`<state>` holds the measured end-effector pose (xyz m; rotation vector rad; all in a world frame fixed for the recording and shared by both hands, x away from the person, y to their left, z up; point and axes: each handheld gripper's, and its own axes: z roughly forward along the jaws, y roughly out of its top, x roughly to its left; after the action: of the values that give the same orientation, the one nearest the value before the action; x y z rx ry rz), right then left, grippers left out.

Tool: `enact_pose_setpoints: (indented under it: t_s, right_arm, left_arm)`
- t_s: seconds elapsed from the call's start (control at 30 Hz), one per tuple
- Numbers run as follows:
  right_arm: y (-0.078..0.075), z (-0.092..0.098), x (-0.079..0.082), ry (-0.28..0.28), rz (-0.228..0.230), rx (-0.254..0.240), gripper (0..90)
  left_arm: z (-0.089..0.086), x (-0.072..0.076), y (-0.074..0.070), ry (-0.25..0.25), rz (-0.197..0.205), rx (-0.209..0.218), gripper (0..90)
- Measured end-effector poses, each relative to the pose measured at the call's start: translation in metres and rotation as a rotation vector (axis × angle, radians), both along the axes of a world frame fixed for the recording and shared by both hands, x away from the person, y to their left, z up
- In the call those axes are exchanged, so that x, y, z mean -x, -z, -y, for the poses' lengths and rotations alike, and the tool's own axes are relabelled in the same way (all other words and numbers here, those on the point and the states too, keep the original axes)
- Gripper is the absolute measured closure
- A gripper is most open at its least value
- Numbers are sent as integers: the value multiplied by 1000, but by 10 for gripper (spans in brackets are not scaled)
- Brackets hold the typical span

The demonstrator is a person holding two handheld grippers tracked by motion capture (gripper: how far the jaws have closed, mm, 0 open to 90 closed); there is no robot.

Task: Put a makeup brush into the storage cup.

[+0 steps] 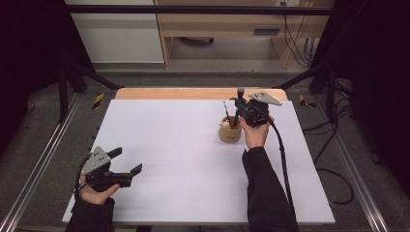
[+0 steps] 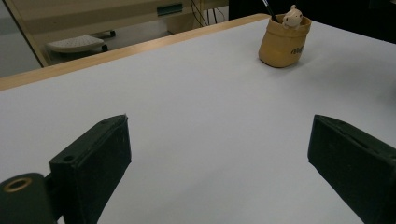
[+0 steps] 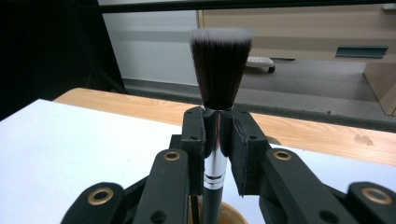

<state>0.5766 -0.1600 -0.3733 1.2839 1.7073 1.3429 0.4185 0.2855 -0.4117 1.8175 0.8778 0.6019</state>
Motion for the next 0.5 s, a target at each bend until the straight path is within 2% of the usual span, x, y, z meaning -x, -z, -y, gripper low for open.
enact_pose_setpoints:
  t_s: [0.23,0.5]
  right_arm:
    - [5,-2,-2,-3,-11,9,775]
    - [14,1,-3,0,-46,15,774]
  left_arm:
    - [0,0,0,0,1,1,54]
    - [1,0,0,0,0,-3,55]
